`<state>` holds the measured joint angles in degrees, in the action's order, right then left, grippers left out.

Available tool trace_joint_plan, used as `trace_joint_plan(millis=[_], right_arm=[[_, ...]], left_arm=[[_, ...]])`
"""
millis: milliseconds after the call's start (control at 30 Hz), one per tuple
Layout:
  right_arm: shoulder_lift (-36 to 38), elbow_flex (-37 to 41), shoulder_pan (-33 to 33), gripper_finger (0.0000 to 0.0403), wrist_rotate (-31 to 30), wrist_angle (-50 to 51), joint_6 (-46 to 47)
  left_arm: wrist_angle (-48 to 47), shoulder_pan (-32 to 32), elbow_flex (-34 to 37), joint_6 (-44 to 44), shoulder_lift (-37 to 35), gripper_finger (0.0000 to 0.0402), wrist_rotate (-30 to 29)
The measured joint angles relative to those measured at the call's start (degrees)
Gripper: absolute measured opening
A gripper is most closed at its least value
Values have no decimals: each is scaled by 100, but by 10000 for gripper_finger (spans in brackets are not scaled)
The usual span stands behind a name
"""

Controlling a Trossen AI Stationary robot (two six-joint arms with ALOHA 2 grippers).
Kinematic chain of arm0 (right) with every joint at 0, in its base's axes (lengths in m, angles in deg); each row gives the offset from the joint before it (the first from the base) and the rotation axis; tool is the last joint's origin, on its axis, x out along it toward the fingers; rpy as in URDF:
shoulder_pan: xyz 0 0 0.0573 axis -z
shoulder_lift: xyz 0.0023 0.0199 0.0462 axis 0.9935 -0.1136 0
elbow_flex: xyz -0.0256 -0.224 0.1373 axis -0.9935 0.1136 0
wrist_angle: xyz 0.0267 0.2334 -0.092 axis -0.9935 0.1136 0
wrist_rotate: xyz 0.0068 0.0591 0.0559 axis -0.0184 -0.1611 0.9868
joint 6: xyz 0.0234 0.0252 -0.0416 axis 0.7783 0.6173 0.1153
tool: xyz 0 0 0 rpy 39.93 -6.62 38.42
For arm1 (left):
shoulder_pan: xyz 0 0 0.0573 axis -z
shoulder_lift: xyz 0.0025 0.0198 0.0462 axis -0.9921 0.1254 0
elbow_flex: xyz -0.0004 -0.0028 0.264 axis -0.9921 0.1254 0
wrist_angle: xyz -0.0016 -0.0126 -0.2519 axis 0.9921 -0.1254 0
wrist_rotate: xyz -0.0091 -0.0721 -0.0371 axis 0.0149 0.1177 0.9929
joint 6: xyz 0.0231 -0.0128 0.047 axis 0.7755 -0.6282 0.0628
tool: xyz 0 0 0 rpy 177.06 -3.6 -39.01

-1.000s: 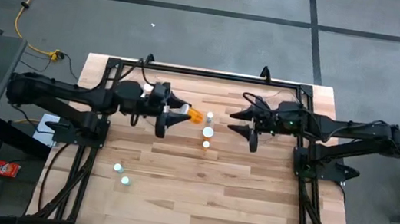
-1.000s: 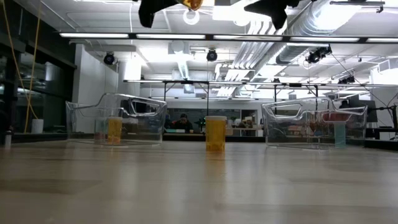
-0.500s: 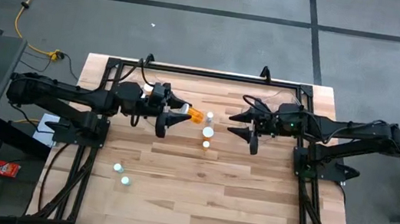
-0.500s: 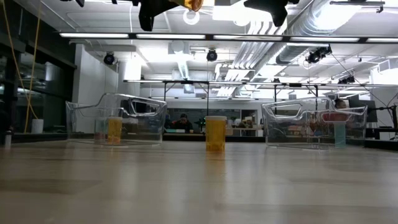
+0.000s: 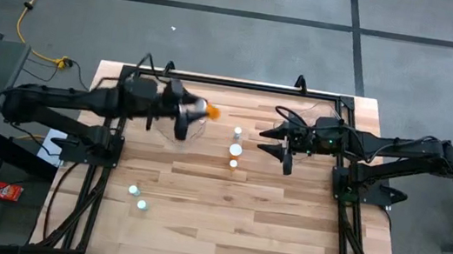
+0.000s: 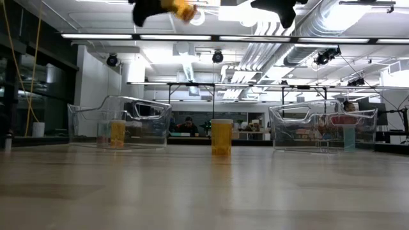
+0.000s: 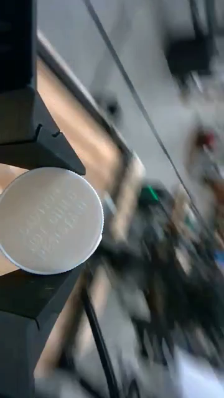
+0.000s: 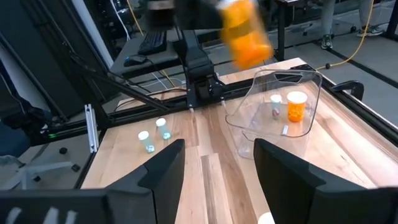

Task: Pick and place medicine bottles into bin by pill shape (circle, oval)
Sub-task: Put the top orange capsule bottle into the left transparent bin

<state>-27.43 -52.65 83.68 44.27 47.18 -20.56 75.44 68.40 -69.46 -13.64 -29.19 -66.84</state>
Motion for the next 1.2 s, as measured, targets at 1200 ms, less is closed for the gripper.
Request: trace_joint_plan(millis=[1200], right_arm=[[-11, 0, 15, 185, -278, 233, 25]], left_arm=[[-3032, -2284, 1, -854, 2713, 202, -344]])
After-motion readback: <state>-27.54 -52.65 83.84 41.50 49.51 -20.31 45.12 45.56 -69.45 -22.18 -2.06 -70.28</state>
